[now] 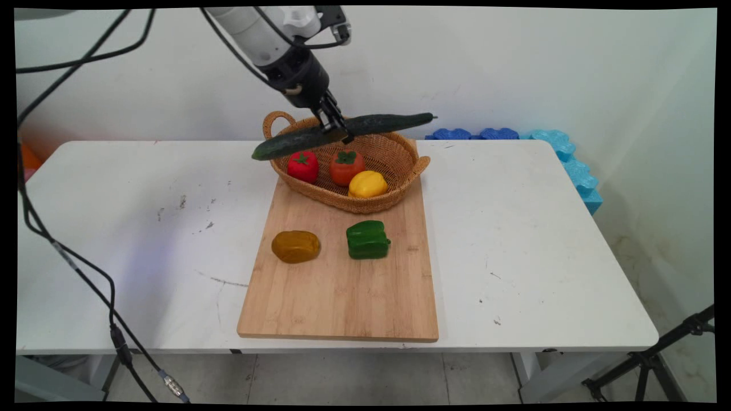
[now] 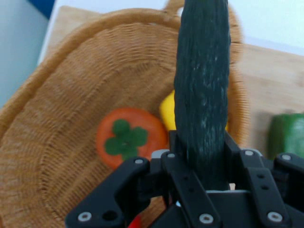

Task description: Place the picked object in the vegetable basket

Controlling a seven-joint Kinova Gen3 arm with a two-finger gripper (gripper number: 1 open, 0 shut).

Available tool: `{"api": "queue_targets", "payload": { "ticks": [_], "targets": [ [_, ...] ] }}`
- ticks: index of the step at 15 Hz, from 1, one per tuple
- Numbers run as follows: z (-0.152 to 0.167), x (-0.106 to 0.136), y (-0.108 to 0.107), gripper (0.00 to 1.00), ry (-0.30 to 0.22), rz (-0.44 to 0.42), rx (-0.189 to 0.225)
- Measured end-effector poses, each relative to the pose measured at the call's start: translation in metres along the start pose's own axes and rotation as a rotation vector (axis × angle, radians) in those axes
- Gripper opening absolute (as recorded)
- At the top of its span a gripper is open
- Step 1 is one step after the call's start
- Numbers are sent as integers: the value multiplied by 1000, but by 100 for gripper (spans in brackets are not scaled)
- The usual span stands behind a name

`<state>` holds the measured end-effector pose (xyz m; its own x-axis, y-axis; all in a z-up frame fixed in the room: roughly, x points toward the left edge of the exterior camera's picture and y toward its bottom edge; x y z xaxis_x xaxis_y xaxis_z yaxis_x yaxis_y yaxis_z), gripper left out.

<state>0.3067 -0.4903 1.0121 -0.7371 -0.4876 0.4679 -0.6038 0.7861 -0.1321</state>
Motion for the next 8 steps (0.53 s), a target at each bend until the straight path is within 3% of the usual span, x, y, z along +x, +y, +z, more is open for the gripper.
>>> {"api": "queue_targets", "payload": {
  "ticks": [8],
  "targets": [
    [68,3,-46,0,-62,-89,73]
  ]
}}
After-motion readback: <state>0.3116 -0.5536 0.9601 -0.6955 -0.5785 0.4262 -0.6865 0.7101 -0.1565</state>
